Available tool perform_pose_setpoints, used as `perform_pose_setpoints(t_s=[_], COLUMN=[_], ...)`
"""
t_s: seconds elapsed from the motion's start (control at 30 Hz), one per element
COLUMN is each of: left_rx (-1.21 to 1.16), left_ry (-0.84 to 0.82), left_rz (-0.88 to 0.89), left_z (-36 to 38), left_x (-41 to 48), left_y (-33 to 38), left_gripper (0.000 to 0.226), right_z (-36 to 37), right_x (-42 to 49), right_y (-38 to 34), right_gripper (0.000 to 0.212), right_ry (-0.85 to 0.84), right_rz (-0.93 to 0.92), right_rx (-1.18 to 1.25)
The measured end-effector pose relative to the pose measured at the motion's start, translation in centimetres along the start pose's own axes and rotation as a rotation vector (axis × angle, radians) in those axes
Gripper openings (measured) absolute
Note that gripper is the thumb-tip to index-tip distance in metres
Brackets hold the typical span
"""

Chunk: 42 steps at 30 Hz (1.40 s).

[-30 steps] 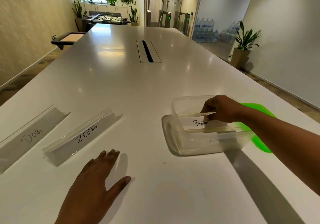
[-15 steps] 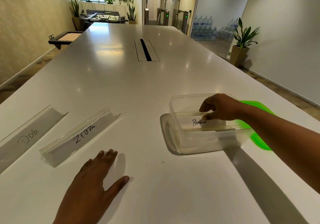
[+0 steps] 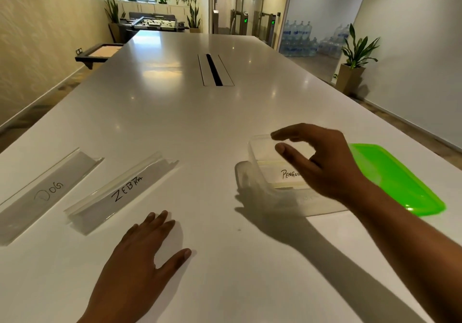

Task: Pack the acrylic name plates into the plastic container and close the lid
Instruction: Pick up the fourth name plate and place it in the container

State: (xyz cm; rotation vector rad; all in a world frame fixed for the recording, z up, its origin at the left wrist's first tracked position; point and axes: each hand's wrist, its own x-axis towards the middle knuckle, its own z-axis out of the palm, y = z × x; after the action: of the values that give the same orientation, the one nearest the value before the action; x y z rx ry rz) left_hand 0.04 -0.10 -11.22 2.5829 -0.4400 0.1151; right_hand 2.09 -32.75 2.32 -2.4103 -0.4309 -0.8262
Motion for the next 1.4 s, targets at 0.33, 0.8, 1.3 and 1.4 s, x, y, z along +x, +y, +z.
perform_pose_setpoints(t_s=[0.33, 0.8, 1.3, 1.4], left_rx=[0.025, 0.062, -0.183, -0.327], left_ry=[0.016, -0.004, 0.365, 0.488], left_rz=[-0.007, -0.029, -0.017, -0.079], left_z=[0.0, -0.2, -3.5, -5.3], left_x=[-0.3, -0.4, 0.1, 0.6], left_y=[0.2, 0.4, -1.6, -2.7], left_gripper=[0.083, 0.089, 0.048, 0.033], right_z=[9.7, 12.1, 12.0, 12.1], right_x=[-9.6, -10.5, -10.3, -10.1], right_y=[-5.8, -4.5, -4.1, -4.1], right_gripper=[0.036, 0.064, 0.061, 0.062], right_ry=[-0.34, -0.483, -0.502, -0.515], right_rz=[0.092, 0.162, 0.117, 0.127], right_rx=[0.055, -0.167, -0.148, -0.143])
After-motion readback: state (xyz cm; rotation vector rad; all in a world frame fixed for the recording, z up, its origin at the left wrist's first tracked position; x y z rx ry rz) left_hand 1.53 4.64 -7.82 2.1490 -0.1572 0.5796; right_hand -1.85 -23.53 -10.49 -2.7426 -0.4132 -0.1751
